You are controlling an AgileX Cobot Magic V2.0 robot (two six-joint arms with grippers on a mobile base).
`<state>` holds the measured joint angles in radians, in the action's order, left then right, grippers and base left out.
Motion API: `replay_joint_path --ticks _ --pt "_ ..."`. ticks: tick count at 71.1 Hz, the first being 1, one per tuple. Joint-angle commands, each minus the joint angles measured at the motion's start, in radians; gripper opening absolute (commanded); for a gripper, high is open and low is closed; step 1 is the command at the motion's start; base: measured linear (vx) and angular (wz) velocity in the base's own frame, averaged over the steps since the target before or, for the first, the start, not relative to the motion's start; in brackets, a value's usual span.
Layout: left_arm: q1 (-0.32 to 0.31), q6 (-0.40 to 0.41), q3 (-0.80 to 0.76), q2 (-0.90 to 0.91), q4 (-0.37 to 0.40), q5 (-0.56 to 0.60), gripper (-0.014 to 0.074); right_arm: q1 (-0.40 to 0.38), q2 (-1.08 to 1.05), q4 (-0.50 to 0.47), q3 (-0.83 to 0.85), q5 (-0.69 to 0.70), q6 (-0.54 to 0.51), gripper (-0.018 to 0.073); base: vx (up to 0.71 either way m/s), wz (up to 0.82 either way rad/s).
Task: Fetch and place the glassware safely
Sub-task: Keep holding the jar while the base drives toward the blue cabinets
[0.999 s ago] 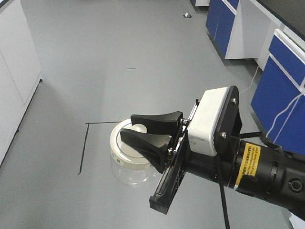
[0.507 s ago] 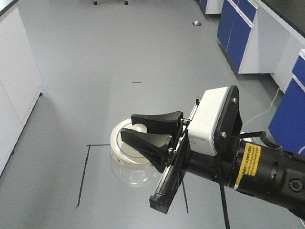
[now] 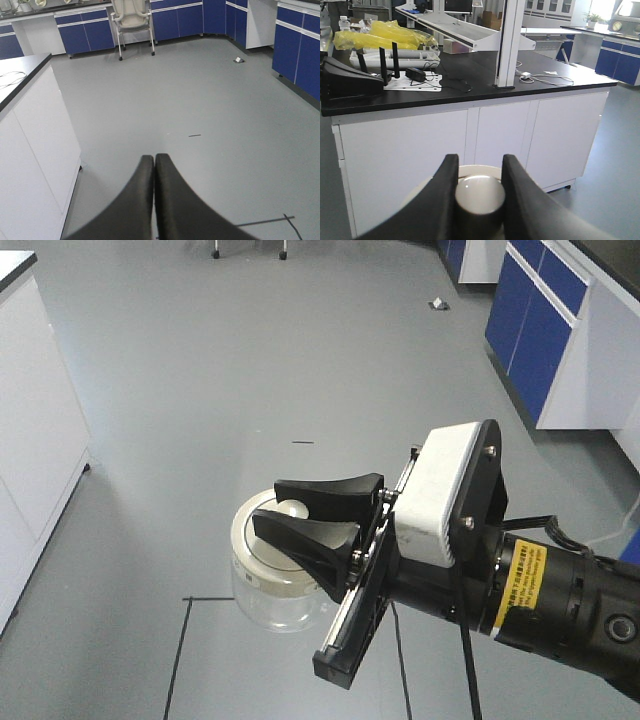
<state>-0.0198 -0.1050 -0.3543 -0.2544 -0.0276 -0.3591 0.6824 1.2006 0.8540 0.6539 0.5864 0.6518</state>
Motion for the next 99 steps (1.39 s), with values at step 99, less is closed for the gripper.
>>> replay_joint_path --ticks 99 --pt "-0.006 0.002 -0.025 -0.010 0.004 0.070 -0.0007 0.000 -0.026 -0.033 0.032 0.077 -0.003 -0.0003 0.48 0.02"
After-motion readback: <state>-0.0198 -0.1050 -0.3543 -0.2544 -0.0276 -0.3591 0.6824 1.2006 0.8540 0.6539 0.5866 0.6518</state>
